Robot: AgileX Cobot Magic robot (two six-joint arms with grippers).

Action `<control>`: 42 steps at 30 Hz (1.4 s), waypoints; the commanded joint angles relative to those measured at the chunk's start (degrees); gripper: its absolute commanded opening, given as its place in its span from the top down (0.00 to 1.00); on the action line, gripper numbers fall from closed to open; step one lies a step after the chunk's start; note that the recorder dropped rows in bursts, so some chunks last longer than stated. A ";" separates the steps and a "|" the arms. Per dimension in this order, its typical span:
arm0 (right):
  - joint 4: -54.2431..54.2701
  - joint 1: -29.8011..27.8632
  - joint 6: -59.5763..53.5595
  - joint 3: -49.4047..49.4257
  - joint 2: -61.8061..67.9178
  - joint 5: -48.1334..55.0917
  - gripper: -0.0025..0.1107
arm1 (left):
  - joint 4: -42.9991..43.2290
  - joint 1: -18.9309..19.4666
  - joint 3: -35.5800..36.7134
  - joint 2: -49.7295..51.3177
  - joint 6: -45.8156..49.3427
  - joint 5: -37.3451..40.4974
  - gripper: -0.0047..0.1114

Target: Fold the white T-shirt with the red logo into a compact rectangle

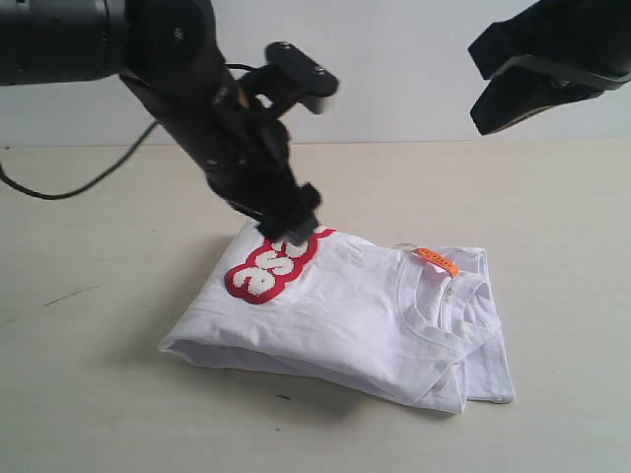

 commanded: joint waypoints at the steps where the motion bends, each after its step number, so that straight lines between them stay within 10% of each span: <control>1: -1.17 0.09 -0.37 0.62 1.60 -1.64 0.98 | 15.30 4.52 0.59 -0.71 -10.85 8.49 0.64; 4: -0.81 0.09 -0.37 1.88 2.79 -2.62 0.98 | 14.85 7.42 2.27 -1.41 -13.37 5.50 0.95; 14: -0.45 1.06 1.14 6.43 15.13 -8.52 0.98 | 10.65 13.68 7.22 -5.52 -14.35 -3.08 0.96; 28: -10.49 3.33 9.25 6.43 32.82 -22.56 0.98 | -29.90 12.64 13.92 2.02 19.55 -10.58 0.96; 42: -14.19 3.33 11.86 -10.06 47.72 -23.06 0.98 | -18.59 13.48 13.92 13.35 13.21 -8.34 0.96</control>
